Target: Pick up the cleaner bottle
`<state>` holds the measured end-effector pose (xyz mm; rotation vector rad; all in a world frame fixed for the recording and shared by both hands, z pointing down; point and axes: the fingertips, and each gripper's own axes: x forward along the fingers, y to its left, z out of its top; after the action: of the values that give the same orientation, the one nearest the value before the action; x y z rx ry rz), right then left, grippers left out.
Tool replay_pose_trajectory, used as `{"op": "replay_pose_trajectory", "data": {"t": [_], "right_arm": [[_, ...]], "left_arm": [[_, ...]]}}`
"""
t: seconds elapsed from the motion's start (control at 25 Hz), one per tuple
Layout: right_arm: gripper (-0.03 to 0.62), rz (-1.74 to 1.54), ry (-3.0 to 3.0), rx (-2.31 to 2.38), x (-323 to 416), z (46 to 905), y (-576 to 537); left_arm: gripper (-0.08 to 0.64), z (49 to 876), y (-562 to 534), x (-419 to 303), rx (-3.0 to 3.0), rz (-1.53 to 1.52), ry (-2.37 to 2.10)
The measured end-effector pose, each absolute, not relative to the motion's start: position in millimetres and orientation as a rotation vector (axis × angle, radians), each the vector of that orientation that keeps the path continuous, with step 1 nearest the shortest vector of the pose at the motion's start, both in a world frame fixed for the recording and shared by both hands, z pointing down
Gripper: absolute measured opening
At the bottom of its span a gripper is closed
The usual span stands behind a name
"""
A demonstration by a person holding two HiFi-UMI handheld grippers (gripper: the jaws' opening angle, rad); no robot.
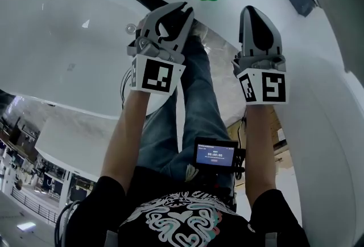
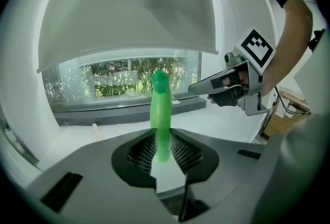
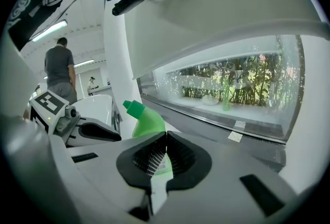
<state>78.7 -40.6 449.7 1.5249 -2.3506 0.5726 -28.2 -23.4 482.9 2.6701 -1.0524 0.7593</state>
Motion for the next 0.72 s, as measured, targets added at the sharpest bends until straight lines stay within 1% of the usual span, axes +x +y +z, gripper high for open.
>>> {"op": "replay_pose_trajectory", "data": {"t": [0.04, 0.08, 0.16, 0.28, 0.72], "right_arm": [[0.028, 0.574, -2.352, 1.520, 78.8, 451.0, -41.6], [0.028, 0.575, -2.354, 1.514, 78.5, 452.1, -42.1], [0.028, 0.577, -2.357, 1.497, 77.4, 454.0, -41.2], [0.028, 0.587, -2.358, 1.478, 76.9, 456.1, -38.9], [0.028, 0.633, -2.345, 1.517, 78.8, 456.8, -51.0]], "left_arm": [[0.096, 486.0, -23.7, -25.8, 2.667, 0.758, -1.035], [0.174, 488.9, -24.3, -23.6, 2.663, 0.754, -1.021], [0.226, 495.2, -26.2, -20.3, 2.653, 0.757, -1.011], [0.244, 502.0, -30.4, -17.4, 2.639, 0.771, -1.017], [0.255, 505.3, -48.3, -3.4, 2.679, 0.771, -0.951]]}}
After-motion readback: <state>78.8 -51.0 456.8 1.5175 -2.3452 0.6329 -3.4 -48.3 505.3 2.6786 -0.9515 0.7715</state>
